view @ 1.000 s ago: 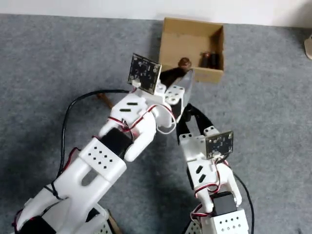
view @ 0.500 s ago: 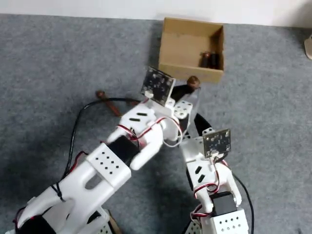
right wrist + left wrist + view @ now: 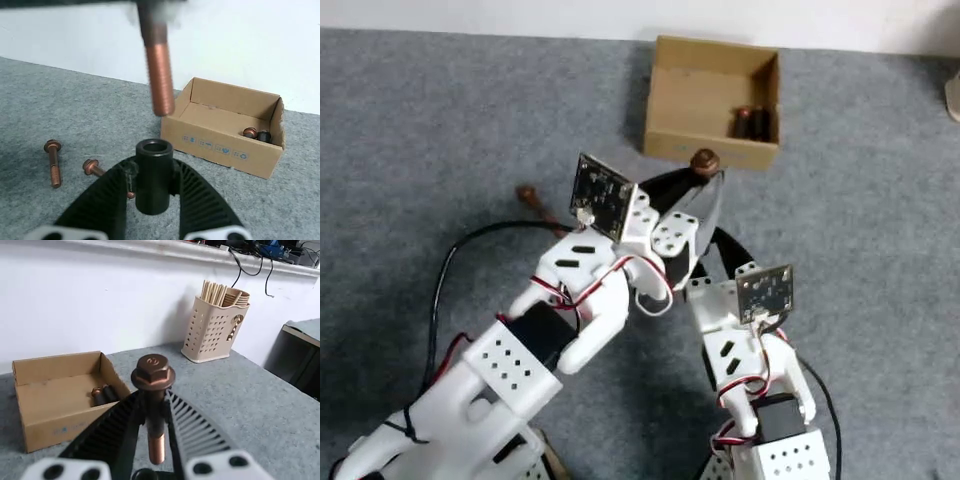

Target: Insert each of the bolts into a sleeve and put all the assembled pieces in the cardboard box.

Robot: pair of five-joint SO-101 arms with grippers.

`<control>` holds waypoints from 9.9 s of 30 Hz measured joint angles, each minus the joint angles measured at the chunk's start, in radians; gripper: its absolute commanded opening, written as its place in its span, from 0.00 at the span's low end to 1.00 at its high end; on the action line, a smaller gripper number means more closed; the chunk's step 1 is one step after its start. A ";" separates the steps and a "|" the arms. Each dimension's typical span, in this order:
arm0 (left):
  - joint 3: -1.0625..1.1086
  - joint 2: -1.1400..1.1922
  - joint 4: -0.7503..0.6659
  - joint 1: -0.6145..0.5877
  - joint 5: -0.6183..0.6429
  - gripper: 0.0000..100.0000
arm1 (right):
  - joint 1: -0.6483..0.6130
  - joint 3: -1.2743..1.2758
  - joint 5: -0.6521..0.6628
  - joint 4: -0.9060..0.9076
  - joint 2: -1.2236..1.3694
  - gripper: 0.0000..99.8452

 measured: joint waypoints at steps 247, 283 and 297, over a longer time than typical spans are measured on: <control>0.267 -0.035 0.509 -0.364 0.002 0.24 | 0.250 -3.142 0.002 1.046 2.814 0.11; 0.267 -0.035 0.509 -0.364 0.002 0.24 | 0.368 -2.274 0.299 1.353 2.213 0.11; 0.267 -0.035 0.509 -0.364 0.002 0.24 | 0.385 -1.936 0.758 1.353 1.985 0.11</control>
